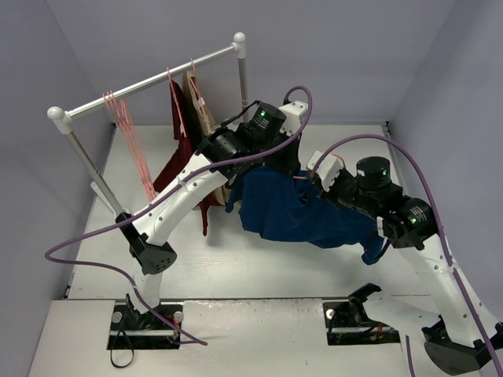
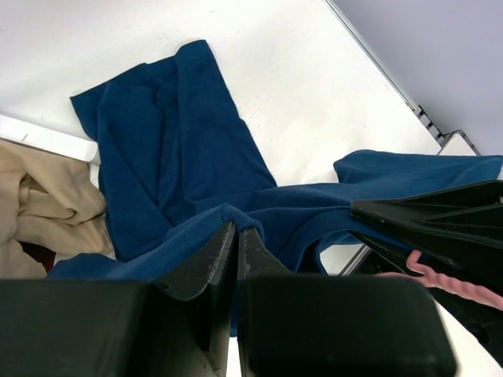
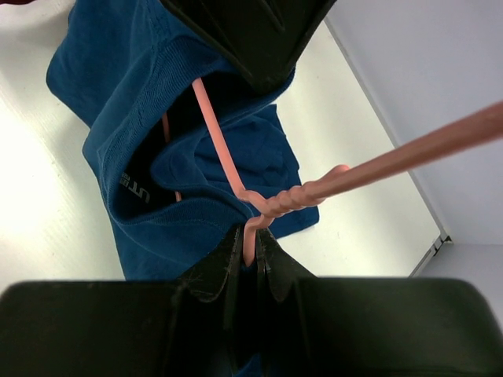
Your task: Place the t-shirt on the hanger
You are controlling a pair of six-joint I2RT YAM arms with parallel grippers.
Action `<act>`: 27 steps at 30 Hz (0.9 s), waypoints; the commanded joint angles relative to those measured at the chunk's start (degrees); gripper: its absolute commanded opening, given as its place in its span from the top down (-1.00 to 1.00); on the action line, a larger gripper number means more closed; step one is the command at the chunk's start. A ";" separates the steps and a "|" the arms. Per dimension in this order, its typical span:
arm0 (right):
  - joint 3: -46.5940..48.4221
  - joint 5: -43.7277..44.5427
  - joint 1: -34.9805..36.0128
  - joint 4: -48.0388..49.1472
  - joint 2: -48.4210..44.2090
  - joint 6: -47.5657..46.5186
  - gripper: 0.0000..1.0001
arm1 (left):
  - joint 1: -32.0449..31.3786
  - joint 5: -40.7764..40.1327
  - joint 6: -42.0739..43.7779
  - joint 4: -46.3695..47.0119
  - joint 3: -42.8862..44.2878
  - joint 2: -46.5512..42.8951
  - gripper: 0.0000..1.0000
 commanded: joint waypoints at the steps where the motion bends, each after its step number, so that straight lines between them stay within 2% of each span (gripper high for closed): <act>1: -1.20 -2.37 -0.36 5.46 -0.85 1.50 1.00 | 0.67 3.11 1.30 4.88 2.66 -1.37 0.79; 6: -3.19 -2.67 -0.69 6.04 -1.35 2.02 1.00 | 2.64 4.75 2.66 5.63 1.64 -1.96 0.54; 11: -4.60 -3.33 -1.39 6.58 -1.39 1.88 1.00 | 6.24 8.83 6.53 5.57 0.94 -3.08 0.12; 14: -4.82 -3.76 -1.69 7.01 -1.13 1.88 1.00 | 8.53 10.81 9.34 5.53 -0.75 -5.84 -0.04; 17: -4.95 -4.32 -2.05 7.56 -0.50 1.96 1.00 | 10.78 8.77 11.03 5.36 -7.67 -11.05 -0.08; 24: -4.27 -3.94 -2.31 8.11 -0.38 2.25 1.00 | 10.36 2.34 1.42 5.56 -21.62 -18.92 -0.09; 27: -4.07 -3.77 -2.31 8.14 -0.17 2.25 1.00 | 8.86 0.42 4.88 5.50 -24.92 -21.68 -0.10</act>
